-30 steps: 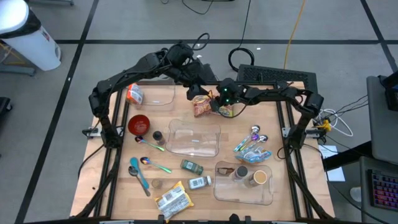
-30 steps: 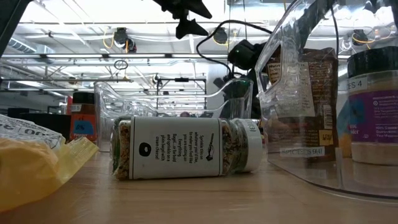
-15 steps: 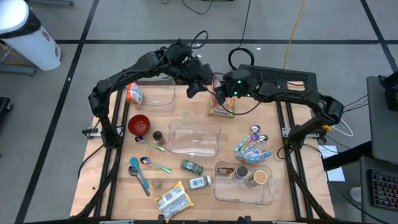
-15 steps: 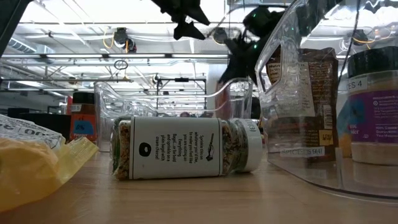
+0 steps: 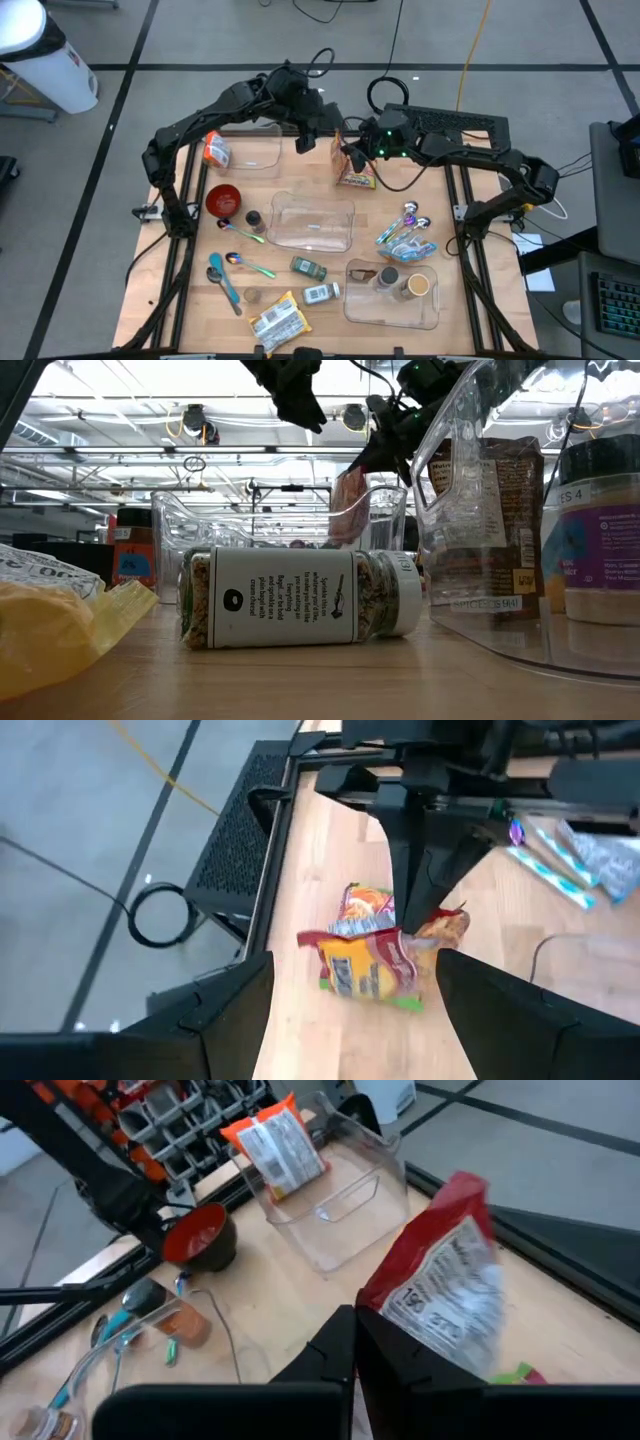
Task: Pick & Place Food Item
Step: Put the red noodle pack into the top transparent bin
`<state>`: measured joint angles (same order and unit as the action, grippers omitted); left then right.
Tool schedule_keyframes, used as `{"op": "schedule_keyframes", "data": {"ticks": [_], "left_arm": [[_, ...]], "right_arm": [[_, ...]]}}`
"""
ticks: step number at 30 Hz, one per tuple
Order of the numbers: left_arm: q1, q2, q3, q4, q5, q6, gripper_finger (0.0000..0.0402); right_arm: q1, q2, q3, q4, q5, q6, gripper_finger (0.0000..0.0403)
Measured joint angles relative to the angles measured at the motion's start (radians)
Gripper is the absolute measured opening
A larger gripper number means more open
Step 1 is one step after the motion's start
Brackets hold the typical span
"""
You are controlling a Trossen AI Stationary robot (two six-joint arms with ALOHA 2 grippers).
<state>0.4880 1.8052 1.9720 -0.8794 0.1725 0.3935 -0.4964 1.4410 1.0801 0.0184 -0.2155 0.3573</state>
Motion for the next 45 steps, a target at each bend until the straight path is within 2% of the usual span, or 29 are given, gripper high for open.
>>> {"op": "schedule_keyframes", "data": {"ticks": [8, 18, 30, 34, 45], "left_arm": [[-0.029, 0.052, 0.0, -0.061, 0.01, 0.099, 0.0282], [-0.099, 0.116, 0.0, -0.059, 0.01, 0.236, 0.0282], [-0.105, 0.169, 0.0, -0.055, 0.001, 0.227, 0.0278], [-0.105, 0.17, 0.0, -0.057, 0.001, 0.207, 0.024], [-0.106, 0.17, 0.0, -0.054, 0.001, 0.171, 0.0079]], "right_arm": [[0.014, 0.0, 0.0, 0.008, -0.1, 0.02, 0.0], [0.029, 0.0, 0.0, 0.017, -0.105, 0.02, 0.0], [0.034, 0.0, 0.0, 0.023, -0.136, 0.02, 0.0], [0.034, 0.0, 0.0, 0.021, -0.138, 0.016, 0.0], [0.034, 0.0, 0.0, 0.016, -0.152, 0.015, 0.0]]}}
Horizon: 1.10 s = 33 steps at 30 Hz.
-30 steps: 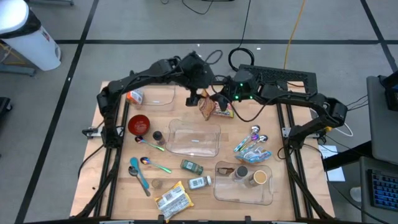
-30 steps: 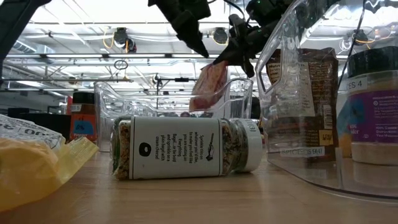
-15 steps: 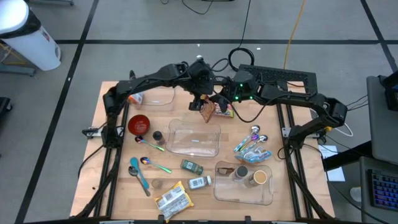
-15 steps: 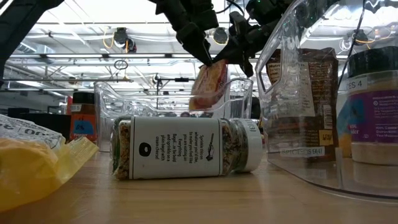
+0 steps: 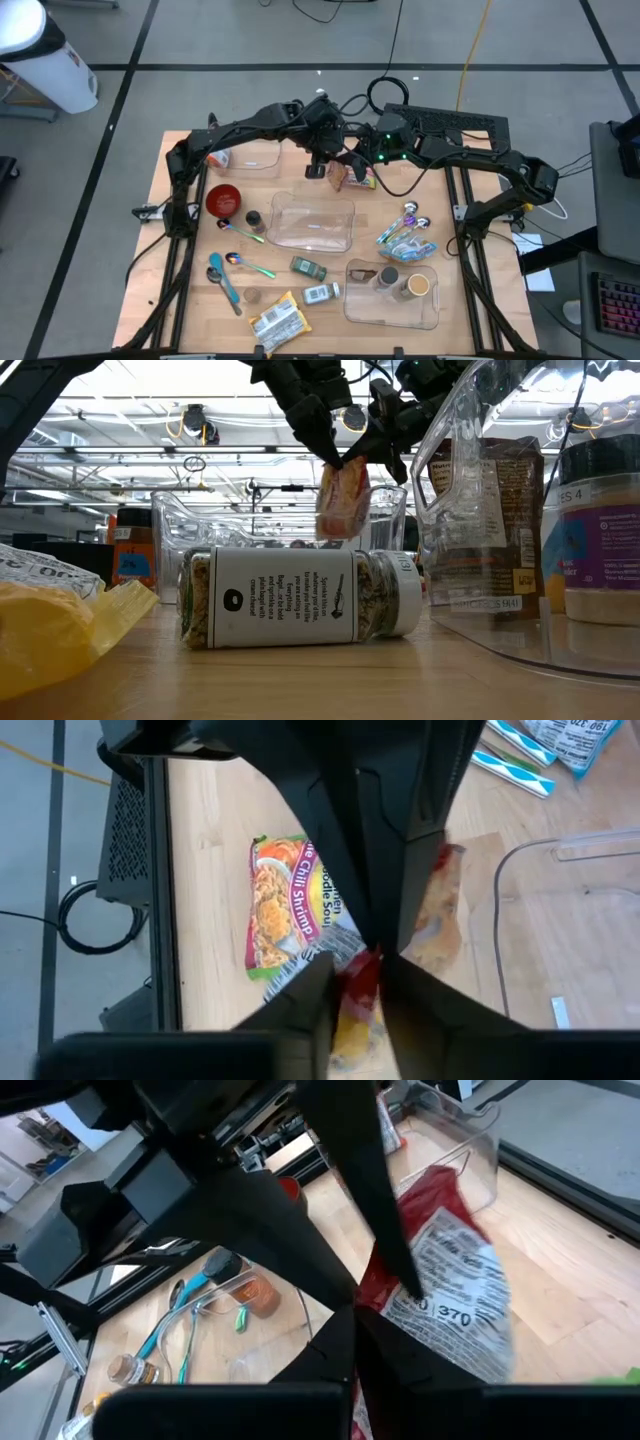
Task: Pick & Place Food Item
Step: Put the red noodle pack into the top transparent bin
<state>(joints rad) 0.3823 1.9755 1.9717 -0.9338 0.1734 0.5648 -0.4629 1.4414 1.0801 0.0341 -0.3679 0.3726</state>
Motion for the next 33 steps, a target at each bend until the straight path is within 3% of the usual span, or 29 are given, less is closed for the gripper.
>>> {"op": "schedule_keyframes", "data": {"ticks": [5, 13, 27, 33], "left_arm": [[0.0, 0.0, 0.0, -0.003, 0.002, -0.026, 0.0009], [0.016, -0.021, 0.0, -0.022, -0.012, -0.081, 0.0005], [0.09, -0.107, 0.0, -0.176, -0.126, -0.096, 0.0002], [0.181, -0.202, 0.0, -0.209, -0.066, -0.232, 0.0002]], "right_arm": [[0.0, 0.0, 0.0, 0.001, 0.002, -0.003, 0.0], [0.0, 0.0, 0.001, 0.009, -0.001, 0.007, 0.0008], [-0.028, -0.032, 0.002, 0.146, -0.004, 0.087, 0.0165], [-0.058, -0.044, 0.001, 0.147, -0.004, 0.116, 0.0205]]}}
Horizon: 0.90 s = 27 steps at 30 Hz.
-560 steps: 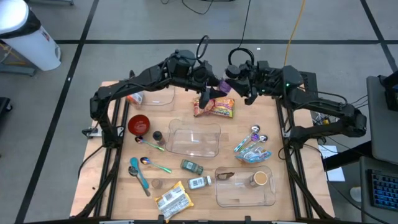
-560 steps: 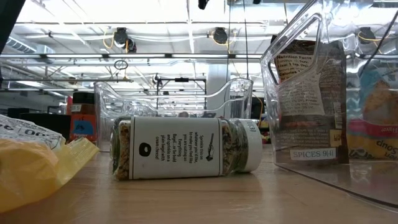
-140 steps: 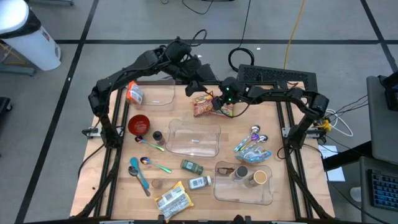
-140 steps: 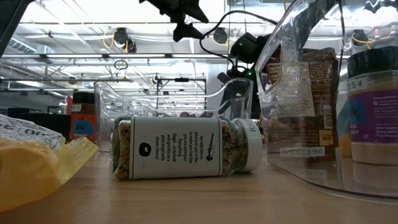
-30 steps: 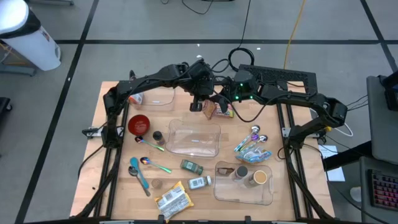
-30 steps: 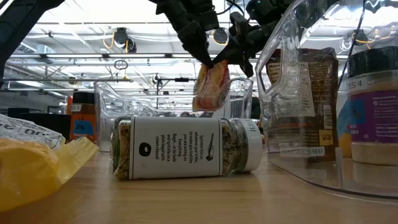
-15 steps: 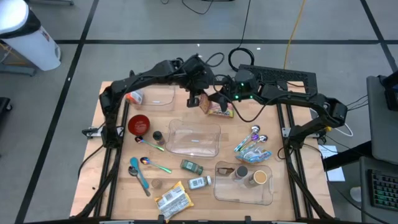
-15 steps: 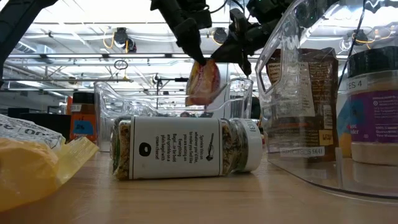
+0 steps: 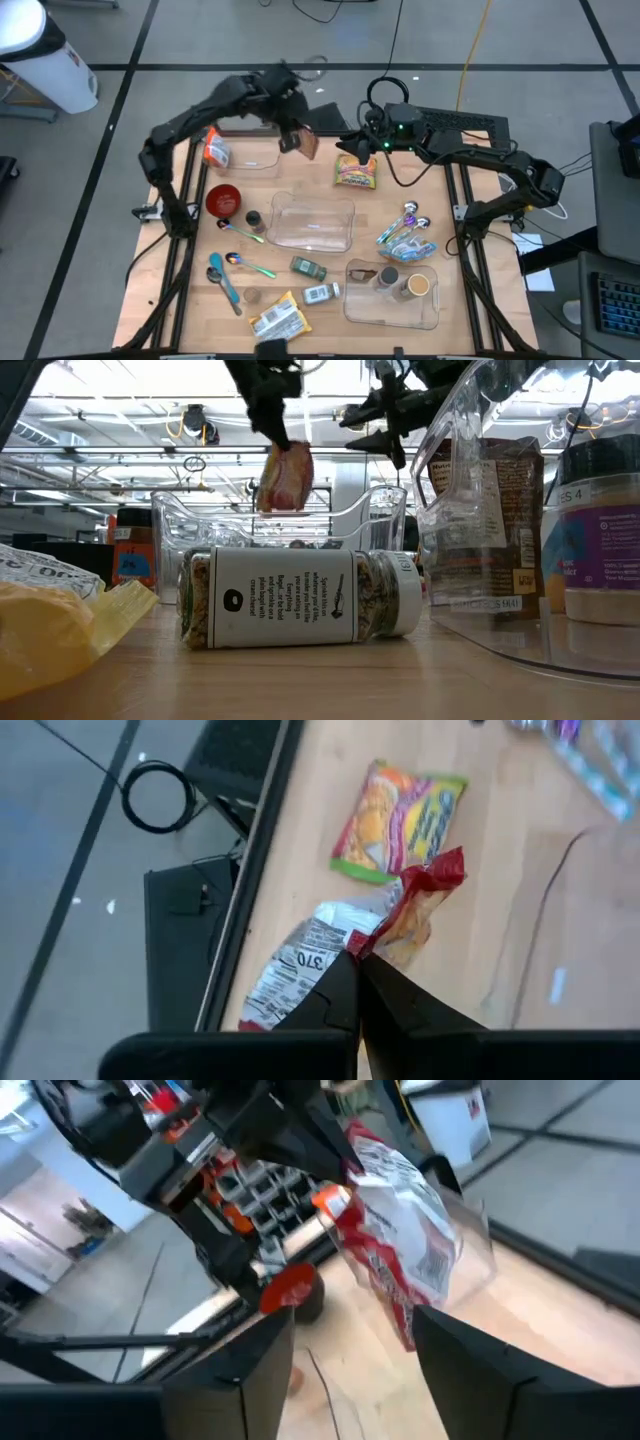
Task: Pick & Place Food Item
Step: Put the red noodle pack into the top transparent bin
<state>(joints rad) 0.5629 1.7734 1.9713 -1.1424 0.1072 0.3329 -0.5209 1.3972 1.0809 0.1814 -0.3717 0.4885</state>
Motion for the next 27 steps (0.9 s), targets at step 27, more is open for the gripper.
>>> {"op": "schedule_keyframes", "data": {"ticks": [27], "left_arm": [[0.266, -0.208, -0.125, -0.115, -0.213, -0.362, 0.0001]], "right_arm": [[-0.008, 0.002, 0.0, 0.001, 0.003, -0.004, 0.0206]]}}
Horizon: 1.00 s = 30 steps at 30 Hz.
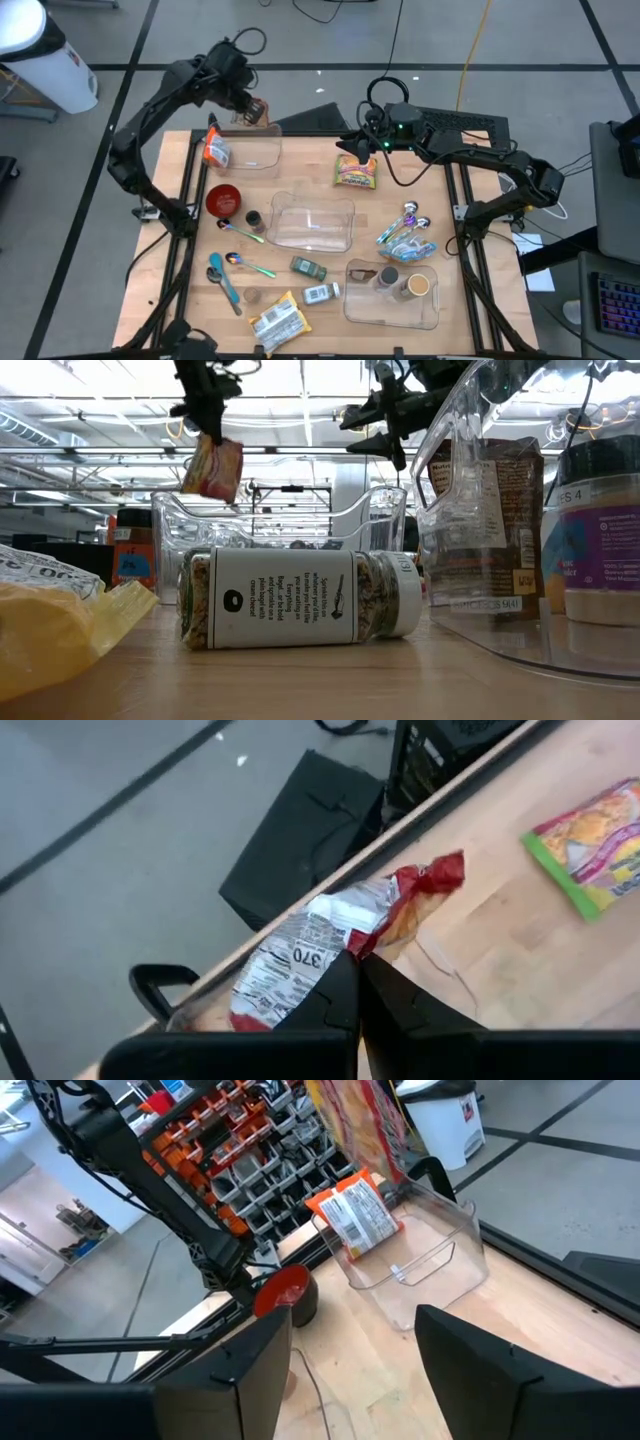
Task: Pick & Place Food Item
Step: Put the red noodle pack into the top transparent bin
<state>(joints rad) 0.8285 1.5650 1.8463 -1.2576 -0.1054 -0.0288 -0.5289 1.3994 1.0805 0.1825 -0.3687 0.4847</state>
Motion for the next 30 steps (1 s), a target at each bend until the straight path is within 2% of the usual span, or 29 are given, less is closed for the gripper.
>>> {"op": "schedule_keyframes", "data": {"ticks": [10, 19, 26, 30], "left_arm": [[0.062, -0.01, -0.224, 0.171, 0.031, -0.003, 0.0001], [0.158, -0.01, -0.31, 0.205, 0.025, 0.001, 0.0001], [0.203, -0.01, -0.355, 0.253, -0.002, 0.067, 0.0001], [0.227, -0.01, -0.384, 0.272, 0.0, 0.045, 0.0001]], "right_arm": [[0.007, 0.0, 0.0, -0.01, -0.002, 0.0, 0.0204], [0.007, 0.0, 0.0, -0.016, 0.0, -0.008, 0.0204], [0.007, 0.0, 0.0, -0.018, 0.006, -0.027, 0.0202], [0.007, 0.0, 0.0, -0.018, 0.007, -0.029, 0.0199]]}}
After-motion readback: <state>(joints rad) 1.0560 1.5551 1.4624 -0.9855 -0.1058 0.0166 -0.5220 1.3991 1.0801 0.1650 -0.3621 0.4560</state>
